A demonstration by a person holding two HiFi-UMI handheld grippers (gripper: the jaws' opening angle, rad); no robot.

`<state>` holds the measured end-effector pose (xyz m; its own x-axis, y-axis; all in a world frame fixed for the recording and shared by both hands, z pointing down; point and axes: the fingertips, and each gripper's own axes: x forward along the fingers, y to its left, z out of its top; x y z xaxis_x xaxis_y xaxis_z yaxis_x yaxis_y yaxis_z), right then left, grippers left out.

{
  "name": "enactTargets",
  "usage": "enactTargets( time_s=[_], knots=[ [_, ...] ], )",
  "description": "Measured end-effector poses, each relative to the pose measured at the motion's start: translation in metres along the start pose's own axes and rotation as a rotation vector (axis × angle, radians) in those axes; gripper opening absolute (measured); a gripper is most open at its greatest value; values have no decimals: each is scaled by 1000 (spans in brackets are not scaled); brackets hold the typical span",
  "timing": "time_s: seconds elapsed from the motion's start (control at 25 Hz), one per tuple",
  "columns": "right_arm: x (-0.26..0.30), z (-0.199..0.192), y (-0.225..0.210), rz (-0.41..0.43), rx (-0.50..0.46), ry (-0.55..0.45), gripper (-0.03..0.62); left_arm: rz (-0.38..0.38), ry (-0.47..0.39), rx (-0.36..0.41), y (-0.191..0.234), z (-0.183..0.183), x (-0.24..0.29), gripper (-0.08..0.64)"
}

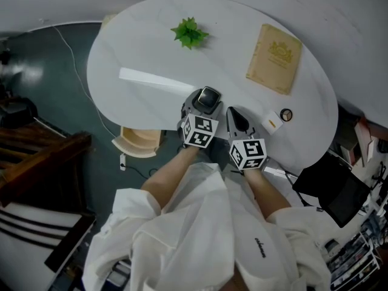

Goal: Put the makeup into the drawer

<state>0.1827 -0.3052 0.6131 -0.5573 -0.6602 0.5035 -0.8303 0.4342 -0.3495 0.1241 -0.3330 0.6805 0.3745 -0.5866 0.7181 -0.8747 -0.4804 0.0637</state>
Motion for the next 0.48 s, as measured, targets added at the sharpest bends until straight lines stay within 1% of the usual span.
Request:
enactTargets(
  time_s=[0.12, 0.28, 0.48],
  knots=[
    [-2, 0, 0, 10, -2, 2, 17, -1, 3, 0, 0, 1, 0, 342],
    [-5, -1, -1, 27, -10, 6, 17, -4, -1, -23, -4, 1, -2, 342],
    [-8, -2, 0, 60, -20, 11, 17, 11, -34, -48, -10, 7, -9, 342]
  ],
)
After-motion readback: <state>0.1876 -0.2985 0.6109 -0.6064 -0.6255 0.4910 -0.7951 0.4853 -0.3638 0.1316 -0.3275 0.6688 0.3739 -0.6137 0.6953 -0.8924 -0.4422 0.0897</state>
